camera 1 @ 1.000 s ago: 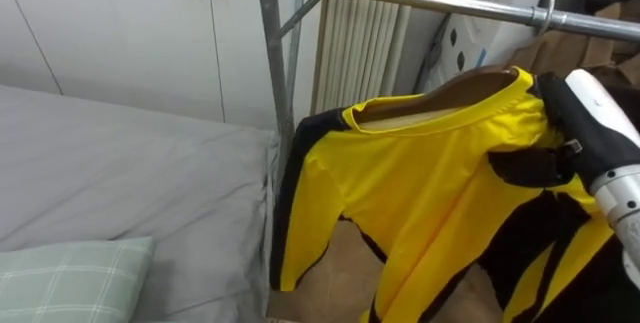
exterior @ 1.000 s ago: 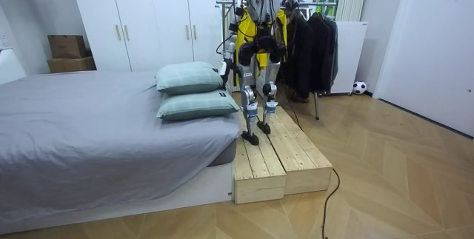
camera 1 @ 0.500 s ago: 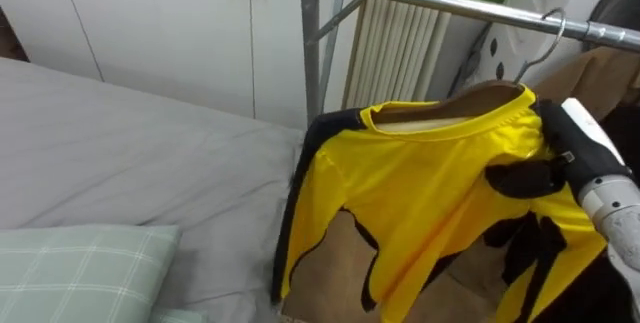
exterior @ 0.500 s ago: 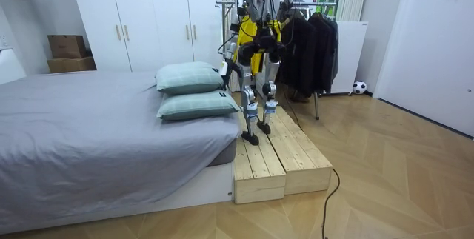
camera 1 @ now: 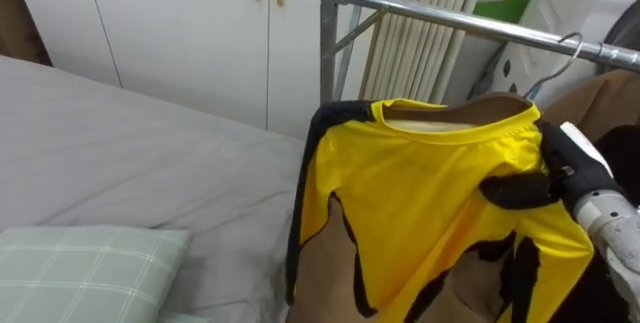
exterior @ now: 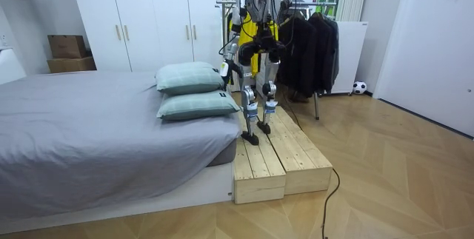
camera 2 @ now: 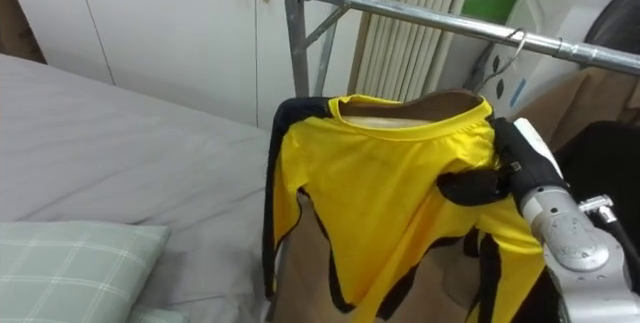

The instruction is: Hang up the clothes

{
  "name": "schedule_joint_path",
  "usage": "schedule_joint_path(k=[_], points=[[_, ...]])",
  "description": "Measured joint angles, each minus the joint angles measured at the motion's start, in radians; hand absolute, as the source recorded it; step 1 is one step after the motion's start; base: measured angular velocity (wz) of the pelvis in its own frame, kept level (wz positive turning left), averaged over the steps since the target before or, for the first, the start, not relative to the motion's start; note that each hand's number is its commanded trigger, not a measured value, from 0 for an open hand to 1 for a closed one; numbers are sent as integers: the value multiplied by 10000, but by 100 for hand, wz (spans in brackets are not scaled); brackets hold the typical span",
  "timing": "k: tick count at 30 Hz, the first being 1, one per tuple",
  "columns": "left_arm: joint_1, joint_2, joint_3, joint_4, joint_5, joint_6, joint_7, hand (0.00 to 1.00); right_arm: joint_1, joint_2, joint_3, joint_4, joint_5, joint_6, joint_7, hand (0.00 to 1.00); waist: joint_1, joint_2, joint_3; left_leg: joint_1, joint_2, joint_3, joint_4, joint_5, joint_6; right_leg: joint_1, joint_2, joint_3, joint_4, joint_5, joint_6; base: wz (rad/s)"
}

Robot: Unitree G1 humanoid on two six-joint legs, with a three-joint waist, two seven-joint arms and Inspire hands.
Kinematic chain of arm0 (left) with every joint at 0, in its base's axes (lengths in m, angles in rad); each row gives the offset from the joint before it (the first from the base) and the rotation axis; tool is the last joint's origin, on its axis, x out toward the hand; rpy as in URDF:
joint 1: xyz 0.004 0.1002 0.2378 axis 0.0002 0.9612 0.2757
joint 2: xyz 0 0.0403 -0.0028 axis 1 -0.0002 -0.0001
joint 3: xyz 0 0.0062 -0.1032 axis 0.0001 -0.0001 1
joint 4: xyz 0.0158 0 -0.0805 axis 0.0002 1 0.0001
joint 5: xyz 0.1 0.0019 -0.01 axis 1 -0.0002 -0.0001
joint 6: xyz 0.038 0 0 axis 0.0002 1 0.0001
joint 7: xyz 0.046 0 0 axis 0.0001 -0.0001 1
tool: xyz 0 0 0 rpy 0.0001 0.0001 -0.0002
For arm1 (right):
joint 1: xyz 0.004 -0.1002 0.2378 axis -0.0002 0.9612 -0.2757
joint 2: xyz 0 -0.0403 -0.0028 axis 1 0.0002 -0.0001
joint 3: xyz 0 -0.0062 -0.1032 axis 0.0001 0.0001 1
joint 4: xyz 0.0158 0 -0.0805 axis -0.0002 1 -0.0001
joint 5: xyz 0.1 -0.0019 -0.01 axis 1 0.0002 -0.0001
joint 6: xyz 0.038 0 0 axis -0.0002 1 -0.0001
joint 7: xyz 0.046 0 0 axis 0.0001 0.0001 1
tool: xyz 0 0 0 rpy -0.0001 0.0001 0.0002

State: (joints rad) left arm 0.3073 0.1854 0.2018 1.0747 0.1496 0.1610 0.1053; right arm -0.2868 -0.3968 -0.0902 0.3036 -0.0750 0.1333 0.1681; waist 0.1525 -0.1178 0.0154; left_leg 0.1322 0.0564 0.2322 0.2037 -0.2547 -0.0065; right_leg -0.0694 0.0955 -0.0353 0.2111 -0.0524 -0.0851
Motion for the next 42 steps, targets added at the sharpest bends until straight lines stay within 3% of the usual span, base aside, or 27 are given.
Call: schedule_joint_path(k=[4, 10, 23, 27, 35, 40, 42], points=[[23, 26, 16, -37, -5, -38, -49, 0, -547, -219, 398, 645, 398, -10, -2, 100, 12, -7, -5, 14, -19, -40, 14, 1, 0, 15, -42, -52, 89, -12, 4, 2], [191, 43, 17, -296, -2, -120, -50, 0, -702, -377, 403, 1178, 370, -11, -39, 100, 17, -34, -24, 31, -21, -255, 19, 2, -2, 192, -74, -225, -24, -28, 17, 11], [369, 49, 26, -487, 1, -143, -60, 0, -1355, -1236, 418, 1176, 425, -11, -611, 100, 34, -33, -31, 0, 12, -342, -31, 11, -17, 153, -76, -446, -92, -65, -16, 2], [434, 72, 20, -627, 6, -132, -88, 0, -1514, -1360, 427, 1244, 1158, -11, -614, 100, -30, -38, -69, 69, 11, -481, -30, 11, -18, 267, -106, -575, -97, -123, -18, 11], [495, 136, 122, -748, 183, -129, -306, 0, -2302, -1525, 600, 3011, 1980, -15, -378, 100, -42, -48, -85, 103, 11, -596, -67, 18, -33, 339, -145, -711, -75, -184, -47, 5], [716, 210, 340, -1146, 688, -127, -486, 0, -2570, -1713, 620, 4219, 2379, -13, -6, 100, -64, -181, -184, -15, 9, -848, -25, 53, -87, 282, -165, -868, -66, -261, -94, 13], [796, 210, 341, -1289, 1007, -128, -530, 0, -2657, -1789, 620, 4539, 2412, -13, 173, 100, -62, -184, -186, -20, 10, -890, -27, 57, -91, 287, -174, -914, -70, -279, -118, 8]])
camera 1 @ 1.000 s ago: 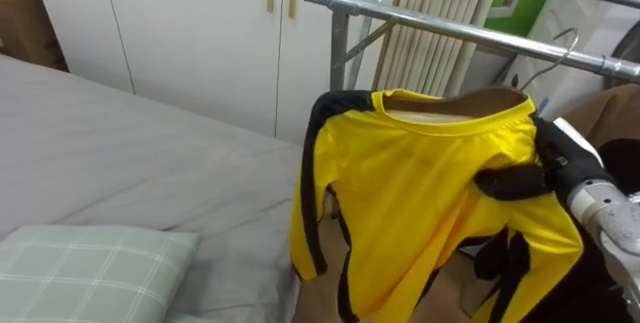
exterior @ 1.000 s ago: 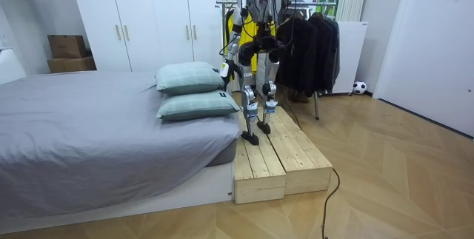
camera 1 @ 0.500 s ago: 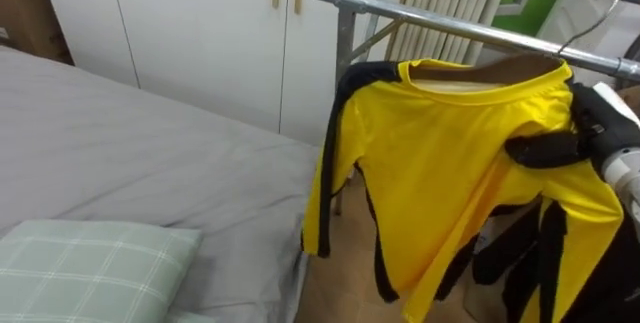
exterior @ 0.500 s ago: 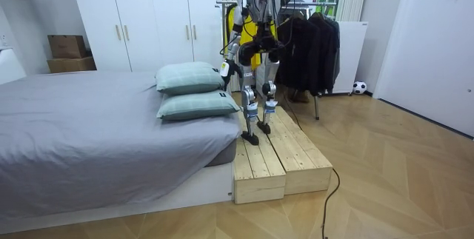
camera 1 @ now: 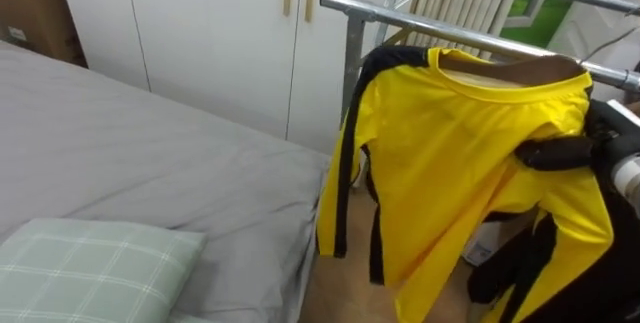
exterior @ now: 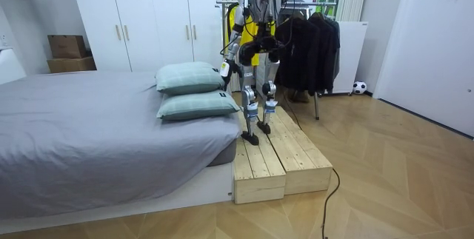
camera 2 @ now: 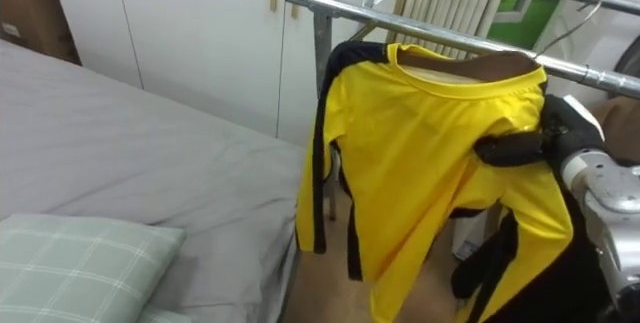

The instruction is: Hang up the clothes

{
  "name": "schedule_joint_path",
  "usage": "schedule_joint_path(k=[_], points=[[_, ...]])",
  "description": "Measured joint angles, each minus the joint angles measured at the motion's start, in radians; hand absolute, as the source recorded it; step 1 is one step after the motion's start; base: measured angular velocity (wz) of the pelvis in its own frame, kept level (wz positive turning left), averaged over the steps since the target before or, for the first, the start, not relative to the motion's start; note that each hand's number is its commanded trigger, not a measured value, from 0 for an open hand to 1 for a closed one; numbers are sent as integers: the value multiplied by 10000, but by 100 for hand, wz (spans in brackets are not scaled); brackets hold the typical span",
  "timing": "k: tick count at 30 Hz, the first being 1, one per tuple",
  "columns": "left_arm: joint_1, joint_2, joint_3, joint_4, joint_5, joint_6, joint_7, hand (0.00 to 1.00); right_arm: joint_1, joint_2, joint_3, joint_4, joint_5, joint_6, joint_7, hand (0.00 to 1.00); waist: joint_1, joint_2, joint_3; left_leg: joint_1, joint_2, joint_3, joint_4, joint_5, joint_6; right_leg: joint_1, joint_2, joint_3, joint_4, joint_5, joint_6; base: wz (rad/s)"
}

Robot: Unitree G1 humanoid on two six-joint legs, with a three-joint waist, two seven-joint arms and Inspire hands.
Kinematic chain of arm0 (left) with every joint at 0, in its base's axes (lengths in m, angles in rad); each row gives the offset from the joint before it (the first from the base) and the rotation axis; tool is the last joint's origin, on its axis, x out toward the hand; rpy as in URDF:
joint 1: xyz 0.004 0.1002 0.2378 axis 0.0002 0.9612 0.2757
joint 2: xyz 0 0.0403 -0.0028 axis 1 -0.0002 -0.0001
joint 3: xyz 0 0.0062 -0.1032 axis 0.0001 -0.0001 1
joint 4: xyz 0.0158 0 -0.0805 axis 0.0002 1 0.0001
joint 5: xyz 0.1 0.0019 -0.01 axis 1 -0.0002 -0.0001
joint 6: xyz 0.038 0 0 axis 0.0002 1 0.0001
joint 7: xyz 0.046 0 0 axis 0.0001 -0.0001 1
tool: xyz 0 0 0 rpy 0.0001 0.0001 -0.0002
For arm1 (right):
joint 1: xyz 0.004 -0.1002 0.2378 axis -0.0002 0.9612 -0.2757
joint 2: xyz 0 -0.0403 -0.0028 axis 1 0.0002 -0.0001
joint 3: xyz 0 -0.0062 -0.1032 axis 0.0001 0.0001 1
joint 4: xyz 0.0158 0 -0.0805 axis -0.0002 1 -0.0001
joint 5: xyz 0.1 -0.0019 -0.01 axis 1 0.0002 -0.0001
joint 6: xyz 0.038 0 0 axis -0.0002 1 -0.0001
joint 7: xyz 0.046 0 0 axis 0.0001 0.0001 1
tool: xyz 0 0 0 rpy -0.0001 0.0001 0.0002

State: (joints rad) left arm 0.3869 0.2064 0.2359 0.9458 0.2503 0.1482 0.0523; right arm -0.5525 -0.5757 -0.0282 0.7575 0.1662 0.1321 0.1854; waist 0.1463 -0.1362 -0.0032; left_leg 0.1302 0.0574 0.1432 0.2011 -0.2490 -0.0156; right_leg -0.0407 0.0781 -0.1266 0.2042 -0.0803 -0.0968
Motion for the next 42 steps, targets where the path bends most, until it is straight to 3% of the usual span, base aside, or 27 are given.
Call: schedule_joint_path(k=[7, 10, 16, 27, 38, 42], points=[[48, 83, -4, -30, 44, -7, -174, 0, -276, -388, 360, 1087, 640, -2, 769, 100, 84, 6, 5, 99, -9, -112, -3, 17, -19, 97, -19, -59, 15, -67, 9, 4], [34, 190, -32, -72, 47, -34, -258, 0, -363, -509, 650, 1716, 815, -2, 1116, 100, 144, -27, 47, 286, -23, -209, -10, 16, -18, 212, -22, -51, 37, -163, 0, 6], [-22, 239, -64, -358, 52, -63, -436, 0, -338, -502, 1158, 2371, 837, -4, 1945, 100, 385, 4, 137, 40, -88, -363, 46, 12, -20, 133, -79, -55, 178, -238, 44, 4], [-178, 475, -707, -725, 73, -75, -422, 0, -327, -494, 2037, 3249, 808, -43, 2862, 100, 815, 73, 176, -510, -18, -424, 338, 10, -40, -335, -70, -226, 144, -114, -67, 1], [-329, 539, -1056, -726, 76, -248, -195, 0, -332, -494, 2137, 3873, 903, -41, 3228, 100, 830, 31, 213, -963, -82, -549, 421, 74, -86, -757, -113, -171, 184, -109, -78, 2], [-346, 560, -1282, -919, 58, -247, -180, 0, -330, -398, 2137, 4068, 685, -36, 3212, 100, 808, 132, 320, -1131, -90, -657, 529, 71, -84, -842, -125, -220, 163, -88, -80, 3]])
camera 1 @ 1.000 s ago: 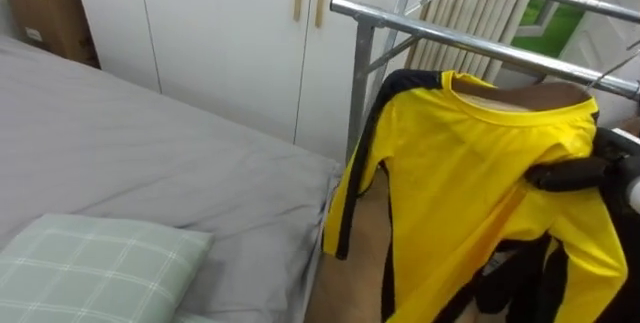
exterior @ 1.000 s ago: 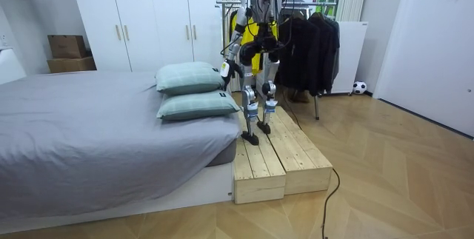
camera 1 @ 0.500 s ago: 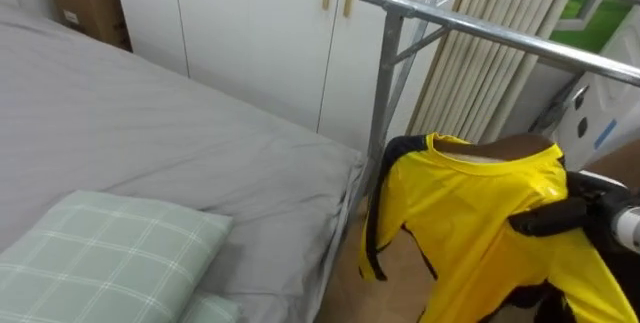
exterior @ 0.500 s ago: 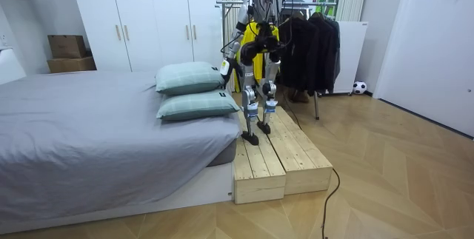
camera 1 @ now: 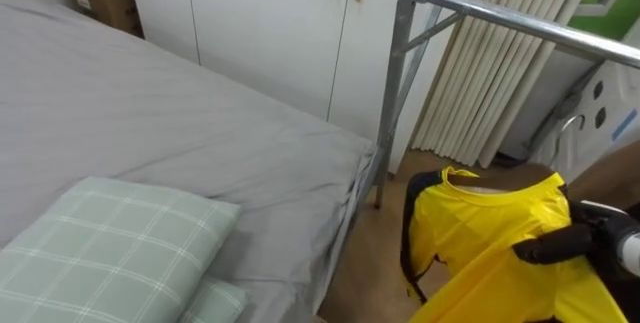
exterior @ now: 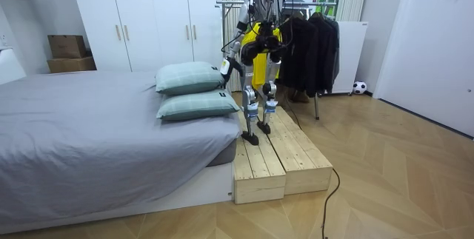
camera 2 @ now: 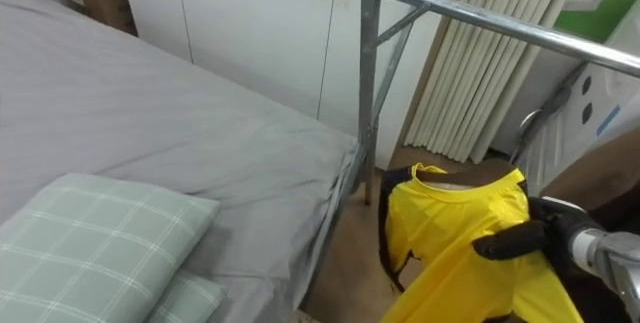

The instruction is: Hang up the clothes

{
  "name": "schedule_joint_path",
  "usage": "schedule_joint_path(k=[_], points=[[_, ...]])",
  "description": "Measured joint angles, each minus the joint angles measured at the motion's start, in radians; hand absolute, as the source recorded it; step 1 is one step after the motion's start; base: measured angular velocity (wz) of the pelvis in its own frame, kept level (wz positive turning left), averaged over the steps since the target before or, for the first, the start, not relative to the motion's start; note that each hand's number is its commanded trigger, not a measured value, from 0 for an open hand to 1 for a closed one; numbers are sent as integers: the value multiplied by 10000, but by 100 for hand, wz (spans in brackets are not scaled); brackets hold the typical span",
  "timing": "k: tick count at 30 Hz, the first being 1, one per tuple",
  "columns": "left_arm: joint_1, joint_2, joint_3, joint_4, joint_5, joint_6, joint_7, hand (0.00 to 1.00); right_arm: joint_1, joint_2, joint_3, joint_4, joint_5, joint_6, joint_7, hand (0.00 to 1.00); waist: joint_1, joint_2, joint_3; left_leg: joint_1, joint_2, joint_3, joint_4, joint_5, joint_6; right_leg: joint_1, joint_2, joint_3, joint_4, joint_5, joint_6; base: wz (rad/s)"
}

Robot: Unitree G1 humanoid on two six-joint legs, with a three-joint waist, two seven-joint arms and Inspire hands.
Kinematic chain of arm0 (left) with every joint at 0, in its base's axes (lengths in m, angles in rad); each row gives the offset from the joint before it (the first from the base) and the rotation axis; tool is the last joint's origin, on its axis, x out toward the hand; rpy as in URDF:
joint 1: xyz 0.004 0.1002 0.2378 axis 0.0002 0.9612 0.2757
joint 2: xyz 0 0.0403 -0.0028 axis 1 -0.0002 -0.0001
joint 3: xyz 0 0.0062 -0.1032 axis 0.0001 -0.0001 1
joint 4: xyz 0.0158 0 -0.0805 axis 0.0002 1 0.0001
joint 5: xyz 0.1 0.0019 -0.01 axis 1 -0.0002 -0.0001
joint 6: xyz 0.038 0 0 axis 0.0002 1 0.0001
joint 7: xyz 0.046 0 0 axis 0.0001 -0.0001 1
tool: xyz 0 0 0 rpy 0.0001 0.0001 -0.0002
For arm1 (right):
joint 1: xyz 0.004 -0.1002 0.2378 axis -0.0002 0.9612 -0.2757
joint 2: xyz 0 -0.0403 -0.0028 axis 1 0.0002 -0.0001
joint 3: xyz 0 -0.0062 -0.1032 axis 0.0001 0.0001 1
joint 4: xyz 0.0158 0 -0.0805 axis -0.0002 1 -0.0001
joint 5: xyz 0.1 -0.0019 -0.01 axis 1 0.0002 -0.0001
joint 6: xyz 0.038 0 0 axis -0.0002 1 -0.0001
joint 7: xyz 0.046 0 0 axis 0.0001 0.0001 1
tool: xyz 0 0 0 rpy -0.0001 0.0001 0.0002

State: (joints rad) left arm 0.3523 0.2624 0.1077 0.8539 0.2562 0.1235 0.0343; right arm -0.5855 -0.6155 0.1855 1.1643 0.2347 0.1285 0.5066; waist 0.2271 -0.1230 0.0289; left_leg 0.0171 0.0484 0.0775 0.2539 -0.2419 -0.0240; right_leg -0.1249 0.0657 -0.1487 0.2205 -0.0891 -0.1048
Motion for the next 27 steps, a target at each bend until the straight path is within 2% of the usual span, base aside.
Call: schedule_joint_path(k=[3, 7, 17, 22, 25, 27], points=[[-107, 16, -152, -10, -7, 0, -1, 0, 0, 145, 0, 2, -49, 2, -19, 100, -25, 79, 49, -205, 0, 2, 53, 0, 0, -169, 0, 3, -10, 35, -13, 0], [-143, 15, -152, -11, -4, -7, -3, 0, 1, 222, -2, 3, -117, -15, -24, 100, -42, 126, 29, -384, 4, -20, 89, 2, -2, -341, 8, -3, -22, 62, -31, 0], [-51, 16, -326, 2, 29, -22, 242, 0, -150, 194, -8, -59, -288, -82, -90, 100, -69, 89, 4, -401, -12, -107, 110, 2, -1, -402, 25, 71, 53, 77, -50, -2], [-39, 18, -330, 40, 137, -118, 275, 0, -1001, -137, -6, -68, -837, -109, -361, 100, -219, 44, -21, -494, -78, -265, 198, 7, -4, -506, -46, 20, 216, 63, -42, 4], [68, 47, -328, 32, 174, -128, 294, 0, -1221, -269, -6, -240, -788, -306, -625, 100, -311, -44, -91, -476, -81, -330, 229, 16, -8, -421, -51, -27, 168, 65, -43, 7], [149, 58, -319, -8, 184, -129, 290, 0, -1220, -345, -16, -428, -789, -305, -687, 100, -431, -47, -99, -433, -94, -503, 297, 12, -5, -274, -74, -155, 113, 63, -40, 18]])
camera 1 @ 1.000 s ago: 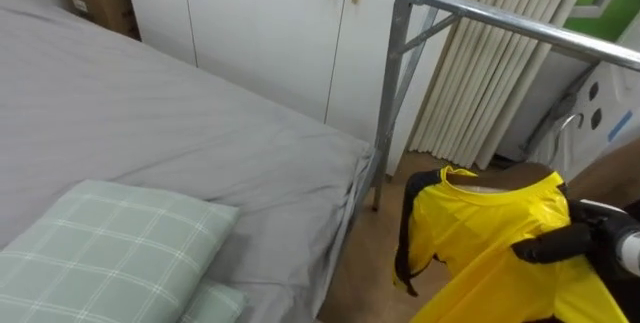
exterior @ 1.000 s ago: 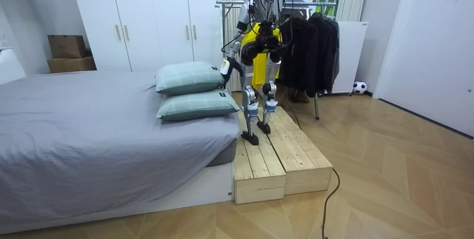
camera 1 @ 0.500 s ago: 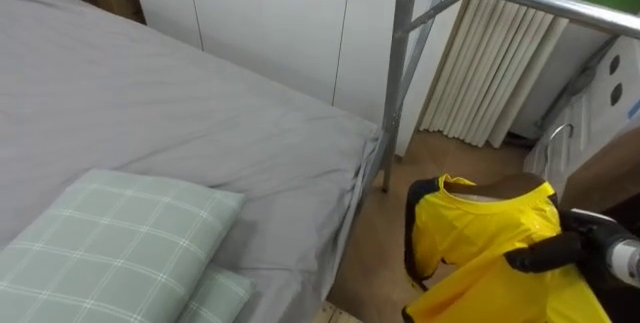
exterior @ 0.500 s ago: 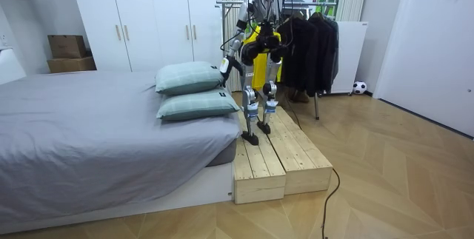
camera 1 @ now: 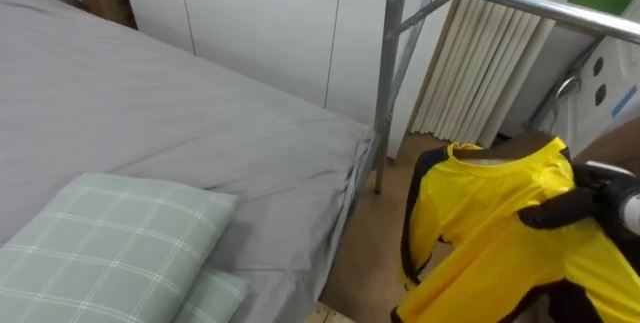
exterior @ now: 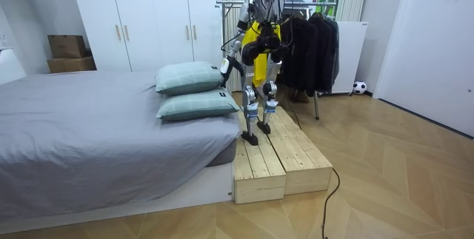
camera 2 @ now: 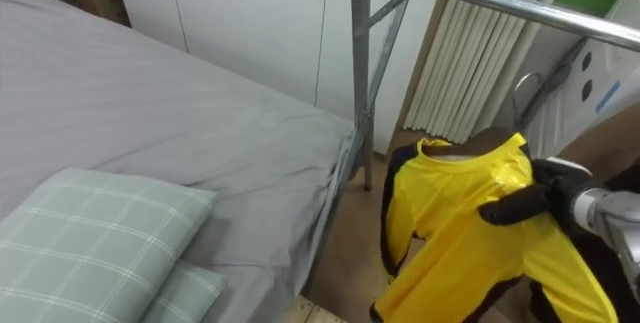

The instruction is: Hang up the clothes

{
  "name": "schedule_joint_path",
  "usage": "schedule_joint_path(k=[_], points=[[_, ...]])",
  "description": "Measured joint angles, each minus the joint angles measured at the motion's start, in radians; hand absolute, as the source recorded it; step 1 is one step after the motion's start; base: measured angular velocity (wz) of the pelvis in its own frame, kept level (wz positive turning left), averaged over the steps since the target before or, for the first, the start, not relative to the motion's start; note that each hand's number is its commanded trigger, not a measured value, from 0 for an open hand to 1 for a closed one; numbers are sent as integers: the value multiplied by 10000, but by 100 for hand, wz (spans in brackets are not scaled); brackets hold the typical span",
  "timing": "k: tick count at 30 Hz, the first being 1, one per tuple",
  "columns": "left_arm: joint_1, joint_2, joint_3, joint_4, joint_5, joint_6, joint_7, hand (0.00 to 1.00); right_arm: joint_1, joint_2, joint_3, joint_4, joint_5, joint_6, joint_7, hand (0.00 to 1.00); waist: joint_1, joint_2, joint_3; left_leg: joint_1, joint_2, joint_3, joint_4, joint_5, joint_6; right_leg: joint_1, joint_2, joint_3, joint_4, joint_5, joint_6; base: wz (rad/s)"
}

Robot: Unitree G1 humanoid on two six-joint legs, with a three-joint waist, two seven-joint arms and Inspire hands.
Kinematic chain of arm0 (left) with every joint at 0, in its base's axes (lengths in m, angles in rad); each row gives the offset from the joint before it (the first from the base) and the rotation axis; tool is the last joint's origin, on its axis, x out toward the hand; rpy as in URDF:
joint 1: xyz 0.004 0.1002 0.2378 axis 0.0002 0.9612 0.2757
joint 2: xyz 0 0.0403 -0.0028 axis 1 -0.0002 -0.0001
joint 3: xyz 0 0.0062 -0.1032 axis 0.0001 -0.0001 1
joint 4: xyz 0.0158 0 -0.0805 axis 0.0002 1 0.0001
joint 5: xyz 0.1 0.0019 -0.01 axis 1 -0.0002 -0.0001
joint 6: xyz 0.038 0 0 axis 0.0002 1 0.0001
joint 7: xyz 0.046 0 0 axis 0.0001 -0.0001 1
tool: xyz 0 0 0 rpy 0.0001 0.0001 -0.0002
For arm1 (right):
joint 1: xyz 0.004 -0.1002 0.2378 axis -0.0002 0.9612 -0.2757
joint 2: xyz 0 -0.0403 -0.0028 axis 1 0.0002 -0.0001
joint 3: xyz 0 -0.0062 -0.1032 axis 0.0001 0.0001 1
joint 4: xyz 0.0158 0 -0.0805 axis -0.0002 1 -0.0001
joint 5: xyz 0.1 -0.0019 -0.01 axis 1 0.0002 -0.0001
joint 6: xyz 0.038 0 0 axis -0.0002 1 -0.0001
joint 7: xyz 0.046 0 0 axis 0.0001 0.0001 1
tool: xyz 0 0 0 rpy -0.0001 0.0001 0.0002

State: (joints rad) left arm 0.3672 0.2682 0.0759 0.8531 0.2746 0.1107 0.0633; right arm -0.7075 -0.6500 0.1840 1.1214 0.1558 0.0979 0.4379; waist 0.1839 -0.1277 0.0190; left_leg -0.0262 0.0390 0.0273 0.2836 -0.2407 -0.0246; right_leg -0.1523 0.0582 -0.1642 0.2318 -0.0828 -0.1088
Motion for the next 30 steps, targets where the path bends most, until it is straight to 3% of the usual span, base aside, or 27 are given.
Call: schedule_joint_path(k=[4, 18, 30], points=[[222, 14, 21, -297, 15, -2, -33, 0, 0, -53, -97, -656, 1, -3, -1, 100, -175, 8, -20, -23, -13, -139, 73, -3, 0, 110, -24, -156, -113, 30, 29, 10], [310, 39, 18, -292, 15, -70, -168, 0, 3, -186, -113, -1250, -81, -164, -91, 100, -213, 248, -154, 406, -10, -471, -104, 0, -14, 703, -66, -571, -289, 1, 29, 8], [439, 47, 107, -281, 20, -71, -341, 0, 666, -192, -120, -3010, -3083, -732, -892, 100, -445, 307, -138, 590, -9, -504, -367, 29, -50, 791, -50, -560, -276, -102, 53, 0]])
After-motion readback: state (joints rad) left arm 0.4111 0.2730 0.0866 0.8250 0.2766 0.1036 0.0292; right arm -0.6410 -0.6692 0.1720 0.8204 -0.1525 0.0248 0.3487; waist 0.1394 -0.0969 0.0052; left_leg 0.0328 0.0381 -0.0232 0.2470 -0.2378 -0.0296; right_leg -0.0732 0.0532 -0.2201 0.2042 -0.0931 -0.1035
